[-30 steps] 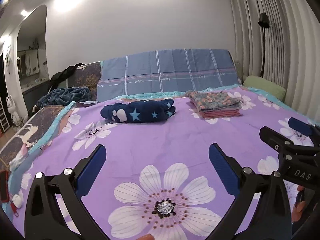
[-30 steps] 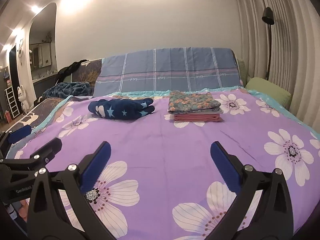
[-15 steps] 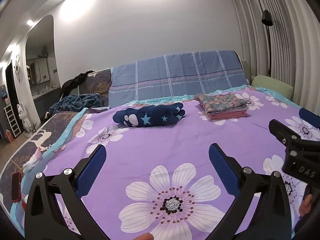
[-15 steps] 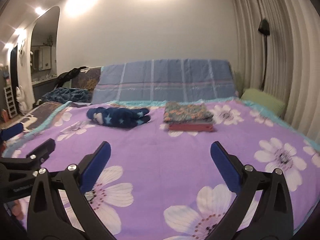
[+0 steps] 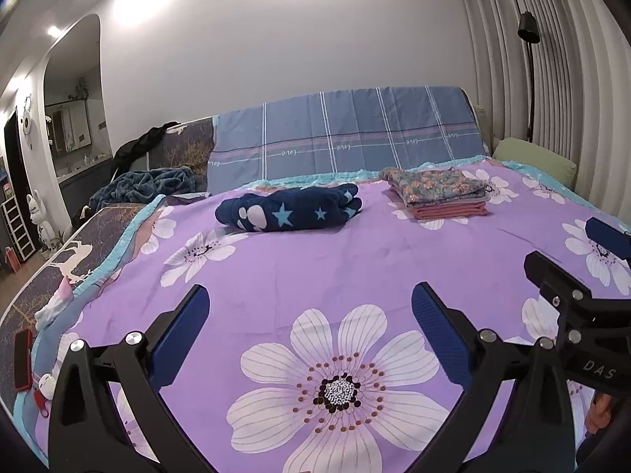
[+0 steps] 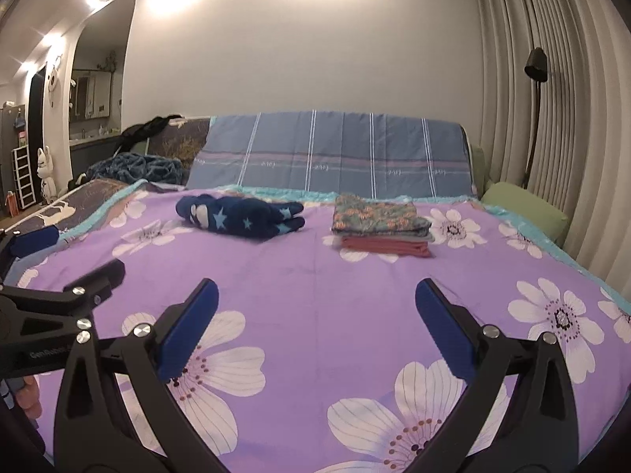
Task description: Fold small clothes
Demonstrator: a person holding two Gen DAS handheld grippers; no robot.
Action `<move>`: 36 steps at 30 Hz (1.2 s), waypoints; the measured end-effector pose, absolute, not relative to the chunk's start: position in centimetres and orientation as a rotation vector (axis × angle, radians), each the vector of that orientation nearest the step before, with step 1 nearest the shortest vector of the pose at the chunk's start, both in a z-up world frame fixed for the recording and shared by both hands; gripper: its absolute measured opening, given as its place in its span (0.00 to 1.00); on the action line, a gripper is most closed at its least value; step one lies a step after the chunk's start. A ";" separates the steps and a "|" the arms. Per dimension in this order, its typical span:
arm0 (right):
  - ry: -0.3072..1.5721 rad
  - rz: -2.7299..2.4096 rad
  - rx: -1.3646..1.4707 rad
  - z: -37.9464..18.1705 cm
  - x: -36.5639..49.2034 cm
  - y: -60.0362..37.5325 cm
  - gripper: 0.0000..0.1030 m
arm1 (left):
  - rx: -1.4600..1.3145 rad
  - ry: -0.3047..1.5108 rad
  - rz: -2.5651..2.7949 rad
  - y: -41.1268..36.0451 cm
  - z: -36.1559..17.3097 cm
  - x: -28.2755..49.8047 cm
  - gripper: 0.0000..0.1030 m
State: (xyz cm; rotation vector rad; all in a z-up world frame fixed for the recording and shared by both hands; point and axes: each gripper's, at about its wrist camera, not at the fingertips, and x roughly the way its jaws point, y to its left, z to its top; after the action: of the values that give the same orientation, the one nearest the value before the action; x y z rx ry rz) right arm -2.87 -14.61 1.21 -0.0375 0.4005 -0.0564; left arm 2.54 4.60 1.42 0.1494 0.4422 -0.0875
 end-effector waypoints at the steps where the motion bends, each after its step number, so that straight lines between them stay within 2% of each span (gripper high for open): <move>1: 0.414 -0.053 -0.029 1.0 -2.7 -14.7 0.98 | 0.148 0.448 -0.088 4.7 1.3 2.7 0.99; 36: 0.472 -0.056 -0.015 0.1 -0.8 -14.0 0.98 | 0.114 0.520 -0.115 5.4 -0.4 4.1 0.99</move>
State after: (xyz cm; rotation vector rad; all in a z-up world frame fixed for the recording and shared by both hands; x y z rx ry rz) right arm -0.80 -13.96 0.06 -0.0147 0.4723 -0.0562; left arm 4.12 5.40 -0.42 0.1141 0.5198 -0.1150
